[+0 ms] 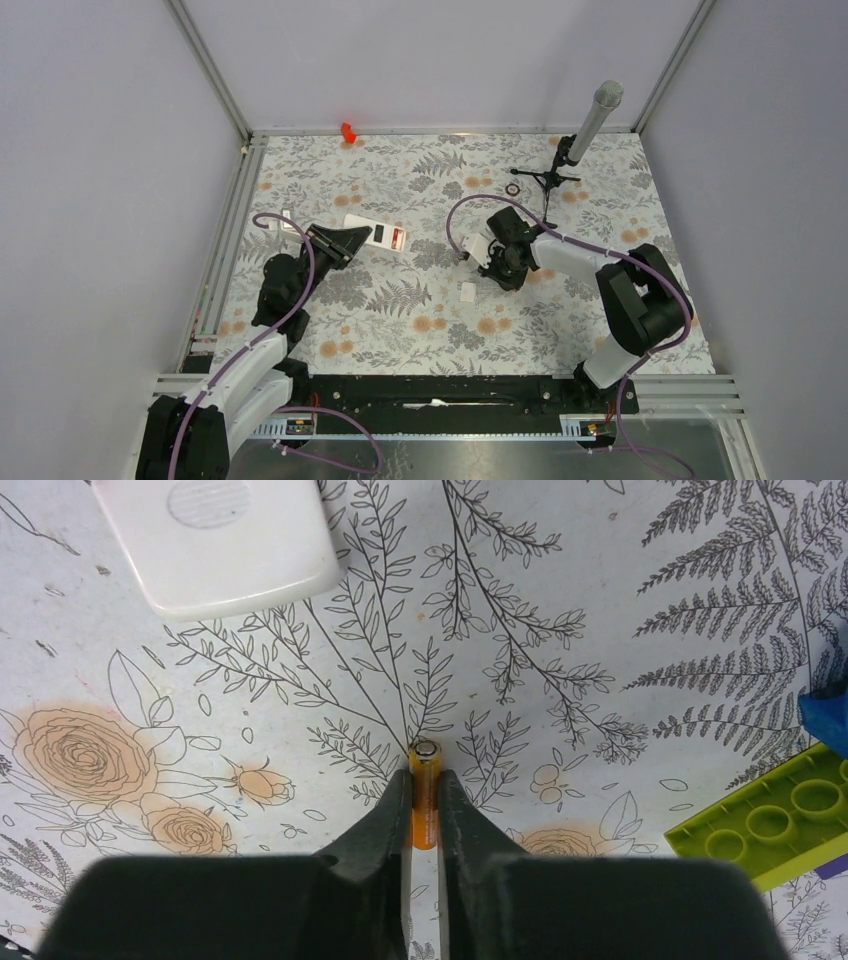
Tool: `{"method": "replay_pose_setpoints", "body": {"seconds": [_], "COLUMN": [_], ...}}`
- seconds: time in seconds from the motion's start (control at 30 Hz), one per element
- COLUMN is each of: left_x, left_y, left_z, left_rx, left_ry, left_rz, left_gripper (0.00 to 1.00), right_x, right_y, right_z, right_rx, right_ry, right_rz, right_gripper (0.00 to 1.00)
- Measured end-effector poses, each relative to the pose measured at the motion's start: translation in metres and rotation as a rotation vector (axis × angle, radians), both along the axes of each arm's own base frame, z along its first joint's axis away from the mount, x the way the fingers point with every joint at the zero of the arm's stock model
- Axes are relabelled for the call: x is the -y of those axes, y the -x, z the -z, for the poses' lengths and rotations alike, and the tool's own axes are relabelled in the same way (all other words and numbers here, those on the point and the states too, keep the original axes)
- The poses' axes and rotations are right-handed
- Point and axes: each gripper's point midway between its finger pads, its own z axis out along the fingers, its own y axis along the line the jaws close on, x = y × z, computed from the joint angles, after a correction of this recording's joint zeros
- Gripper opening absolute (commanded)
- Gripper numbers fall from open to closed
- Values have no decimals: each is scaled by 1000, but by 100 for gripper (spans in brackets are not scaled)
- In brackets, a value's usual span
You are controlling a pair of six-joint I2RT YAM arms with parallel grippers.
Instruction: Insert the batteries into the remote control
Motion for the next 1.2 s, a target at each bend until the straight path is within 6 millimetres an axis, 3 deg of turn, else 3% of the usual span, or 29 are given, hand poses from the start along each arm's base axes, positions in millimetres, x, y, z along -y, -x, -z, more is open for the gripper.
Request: {"method": "replay_pose_setpoints", "body": {"seconds": [0.13, 0.27, 0.37, 0.5, 0.67, 0.77, 0.87, 1.03, 1.2], "left_x": [0, 0, -1, -2, 0, 3, 8, 18, 30], "left_y": [0, 1, 2, 1, -4, -8, -11, -11, -9], "left_z": [0, 0, -2, -8, -7, -2, 5, 18, 30], "left_rx": [0, 2, 8, 28, 19, -9, -48, -121, -180], "left_ry": [0, 2, 9, 25, 48, 72, 103, 151, 163], "left_rz": [0, 0, -5, -11, -9, 3, 24, 73, 116], "left_gripper": [0, 0, 0, 0, 0, 0, 0, 0, 0], "right_x": [0, -10, -28, -55, -79, -102, -117, -140, -160], "right_y": [-2, -16, -33, -53, -60, -52, -40, -18, 0], "right_z": [-1, -10, -42, -105, -157, -176, -181, -185, -190], "right_rx": [7, 71, 166, 283, 210, 48, -125, -335, -457], "right_ry": [0, -54, -184, -445, -685, -830, -900, -932, -947], "right_rz": [11, 69, 165, 366, 636, 772, 942, 1130, 1206], "right_gripper": [2, 4, 0, 0, 0, 0, 0, 0, 0]}}
